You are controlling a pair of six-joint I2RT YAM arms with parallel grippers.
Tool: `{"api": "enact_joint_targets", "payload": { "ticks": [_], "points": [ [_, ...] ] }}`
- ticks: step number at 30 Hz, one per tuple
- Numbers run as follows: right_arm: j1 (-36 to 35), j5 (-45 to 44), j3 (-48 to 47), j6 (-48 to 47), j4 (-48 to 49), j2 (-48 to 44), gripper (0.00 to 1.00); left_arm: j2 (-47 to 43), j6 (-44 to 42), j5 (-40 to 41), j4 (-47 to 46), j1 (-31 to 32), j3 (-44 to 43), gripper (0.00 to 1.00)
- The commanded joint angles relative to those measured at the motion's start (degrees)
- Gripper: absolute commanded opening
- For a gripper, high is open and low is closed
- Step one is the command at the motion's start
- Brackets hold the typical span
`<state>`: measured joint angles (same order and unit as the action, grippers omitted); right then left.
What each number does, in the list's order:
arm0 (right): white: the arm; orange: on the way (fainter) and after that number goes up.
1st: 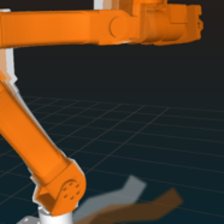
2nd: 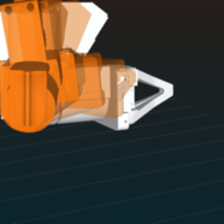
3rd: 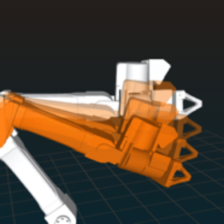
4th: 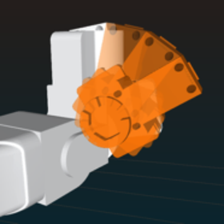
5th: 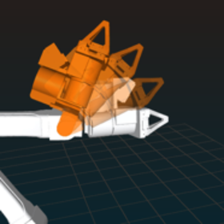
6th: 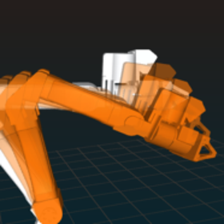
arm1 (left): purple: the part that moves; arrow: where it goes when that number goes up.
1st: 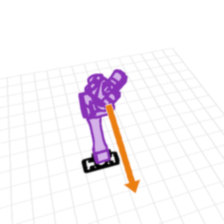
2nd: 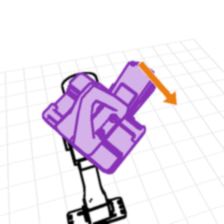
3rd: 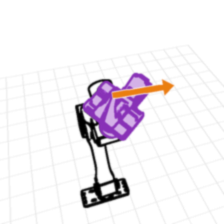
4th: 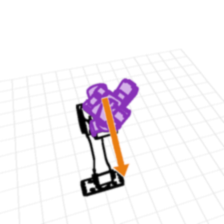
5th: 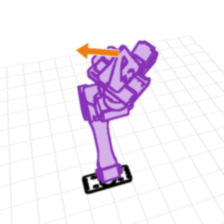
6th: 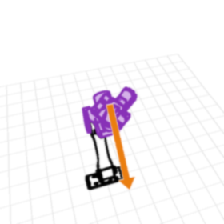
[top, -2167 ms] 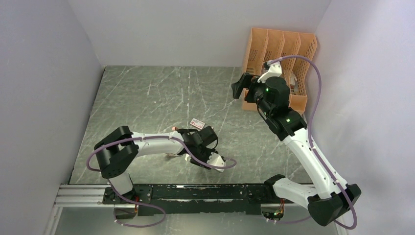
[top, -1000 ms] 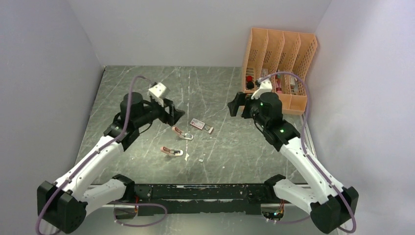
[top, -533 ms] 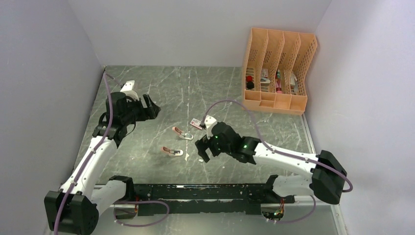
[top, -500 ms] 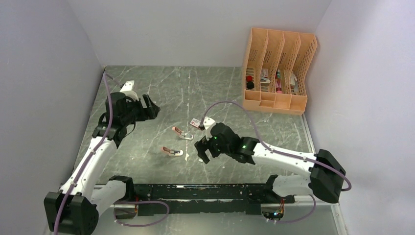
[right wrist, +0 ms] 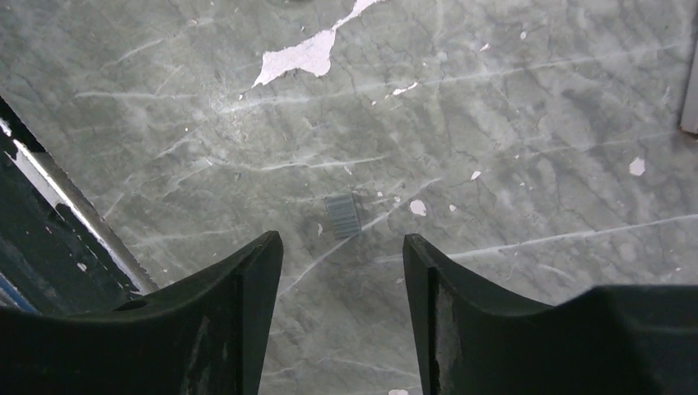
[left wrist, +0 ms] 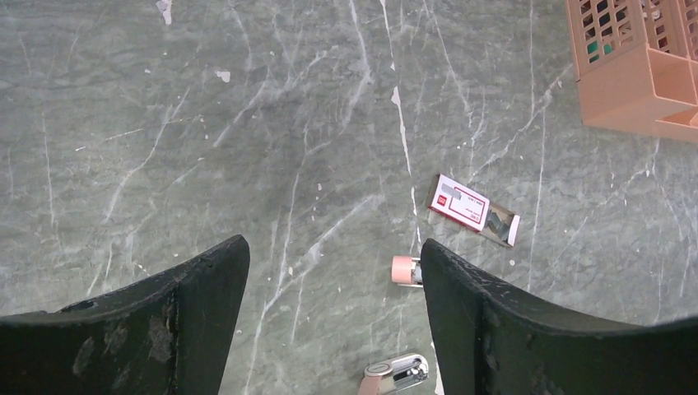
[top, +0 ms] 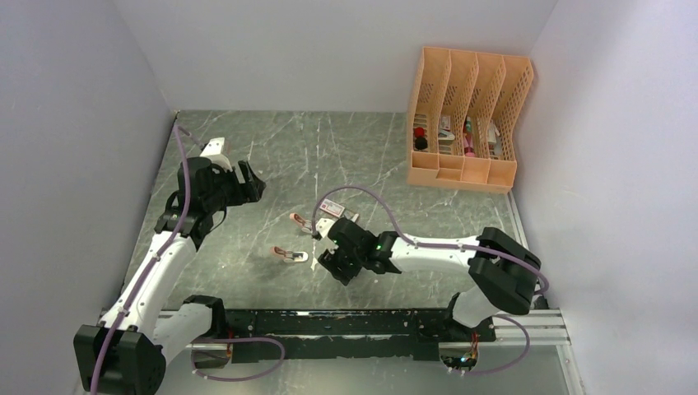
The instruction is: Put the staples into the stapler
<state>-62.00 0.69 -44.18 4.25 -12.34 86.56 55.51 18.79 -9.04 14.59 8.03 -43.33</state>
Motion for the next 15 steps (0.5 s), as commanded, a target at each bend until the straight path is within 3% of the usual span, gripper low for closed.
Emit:
{"api": "enact_joint_targets", "payload": {
  "ticks": [1,15],
  "points": [
    [-0.59,-0.63,-2.11,-2.41,-0.49,0.56,0.58,-0.15,-0.74,1.15,0.21,-0.5,0.03,0.8],
    [-1.46,-1.73,-3.63,-4.79,-1.38,5.66,0.4,1.31,-0.94,0.25,0.31,-0.56,-0.18,0.8]
  ]
}}
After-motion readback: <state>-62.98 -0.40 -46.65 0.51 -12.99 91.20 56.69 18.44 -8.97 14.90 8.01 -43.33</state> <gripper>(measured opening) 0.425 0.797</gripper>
